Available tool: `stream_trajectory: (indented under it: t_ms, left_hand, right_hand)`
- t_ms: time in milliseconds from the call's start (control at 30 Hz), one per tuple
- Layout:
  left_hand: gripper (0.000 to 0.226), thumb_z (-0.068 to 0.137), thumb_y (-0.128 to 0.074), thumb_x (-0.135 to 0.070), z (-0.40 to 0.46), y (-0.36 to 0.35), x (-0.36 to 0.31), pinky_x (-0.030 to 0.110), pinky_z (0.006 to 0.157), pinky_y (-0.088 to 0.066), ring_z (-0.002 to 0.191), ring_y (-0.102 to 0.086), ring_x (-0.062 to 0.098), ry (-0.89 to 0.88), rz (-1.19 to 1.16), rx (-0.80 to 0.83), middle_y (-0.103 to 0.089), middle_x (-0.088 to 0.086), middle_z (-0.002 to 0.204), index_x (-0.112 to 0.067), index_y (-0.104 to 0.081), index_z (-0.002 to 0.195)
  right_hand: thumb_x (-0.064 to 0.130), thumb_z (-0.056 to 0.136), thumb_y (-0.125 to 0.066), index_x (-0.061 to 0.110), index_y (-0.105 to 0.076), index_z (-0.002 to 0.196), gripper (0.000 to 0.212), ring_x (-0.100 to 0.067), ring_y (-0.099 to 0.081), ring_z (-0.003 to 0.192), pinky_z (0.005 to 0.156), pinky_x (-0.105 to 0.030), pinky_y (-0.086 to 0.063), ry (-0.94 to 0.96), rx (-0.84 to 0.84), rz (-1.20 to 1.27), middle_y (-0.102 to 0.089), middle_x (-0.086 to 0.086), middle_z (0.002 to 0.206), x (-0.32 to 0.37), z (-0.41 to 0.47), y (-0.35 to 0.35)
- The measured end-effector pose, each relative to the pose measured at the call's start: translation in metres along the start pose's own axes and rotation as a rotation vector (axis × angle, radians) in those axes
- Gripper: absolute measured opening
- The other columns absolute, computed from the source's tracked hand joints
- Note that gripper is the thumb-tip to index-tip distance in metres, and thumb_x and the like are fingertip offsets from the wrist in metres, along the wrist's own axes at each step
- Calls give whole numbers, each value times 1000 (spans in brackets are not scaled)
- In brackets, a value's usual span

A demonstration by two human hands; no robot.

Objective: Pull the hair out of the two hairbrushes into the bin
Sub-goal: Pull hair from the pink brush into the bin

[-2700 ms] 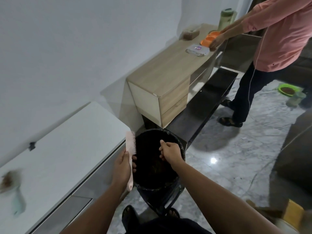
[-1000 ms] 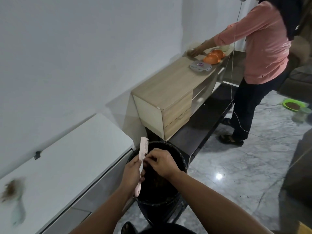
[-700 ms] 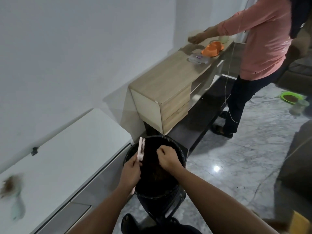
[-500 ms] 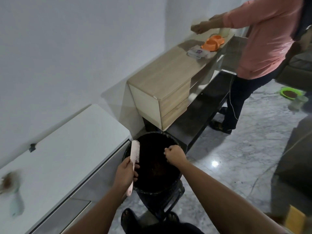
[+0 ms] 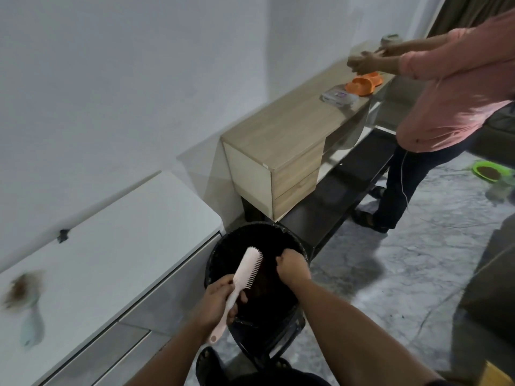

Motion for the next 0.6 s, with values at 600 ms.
stream_trajectory:
  t_ms: [600]
  left_hand:
    - [16,110,-49,-14,15,41,-27,33,48,-54,58,-66,24,-72,-133,-164,-79,19,102,-22,-55,122]
  right_hand:
    - [30,97,-72,11,-75,113,25,-15,-62,77,63,-26,-59,24,305,870,-70,-4,96,137,11,-24]
Point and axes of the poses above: each hand's wrist, its own z-axis towards the middle knuckle, its own y-axis out of the back of the hand, x = y × z, the point moved 8 cm from there along z, towards the middle knuckle
